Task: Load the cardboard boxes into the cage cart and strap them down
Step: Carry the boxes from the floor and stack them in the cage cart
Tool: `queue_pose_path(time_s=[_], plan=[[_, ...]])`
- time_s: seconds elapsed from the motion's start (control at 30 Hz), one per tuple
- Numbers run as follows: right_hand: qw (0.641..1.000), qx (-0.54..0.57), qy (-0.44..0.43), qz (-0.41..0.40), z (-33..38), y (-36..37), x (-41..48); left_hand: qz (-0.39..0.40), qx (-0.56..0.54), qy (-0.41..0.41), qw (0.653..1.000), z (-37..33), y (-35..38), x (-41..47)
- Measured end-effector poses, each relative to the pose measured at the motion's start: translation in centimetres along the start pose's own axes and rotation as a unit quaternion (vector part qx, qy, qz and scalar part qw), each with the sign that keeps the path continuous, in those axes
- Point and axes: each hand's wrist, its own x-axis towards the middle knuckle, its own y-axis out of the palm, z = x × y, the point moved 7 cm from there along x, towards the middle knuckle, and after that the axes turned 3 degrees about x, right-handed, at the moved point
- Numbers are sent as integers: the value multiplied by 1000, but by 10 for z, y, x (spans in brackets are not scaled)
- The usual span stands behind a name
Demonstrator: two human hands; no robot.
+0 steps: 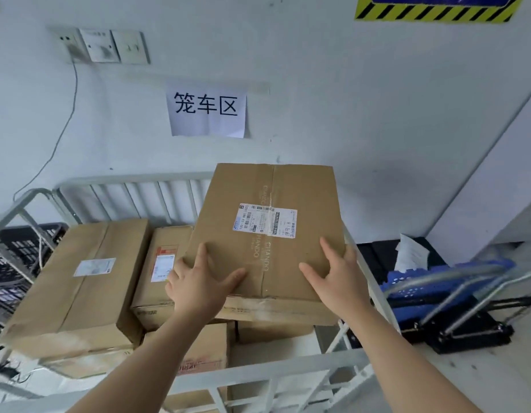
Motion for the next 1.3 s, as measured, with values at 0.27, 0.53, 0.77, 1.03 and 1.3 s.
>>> queue_pose_path(time_s=[0.27, 0.53, 0.77, 1.03, 1.3], plan=[[995, -19, 46, 83, -28, 62, 58, 69, 38, -20, 997, 11, 56, 63], [987, -27, 74, 141, -93, 101, 147, 123, 59, -48, 989, -24, 133, 126], [976, -41, 87, 195, -155, 150, 223, 175, 71, -94, 977, -46, 211, 186], [965, -22, 130, 226, -220, 240, 286, 206, 77, -116, 969, -36, 307, 256], [955, -27, 160, 250, -278, 330, 317, 233, 76, -131, 961, -5, 403, 298]])
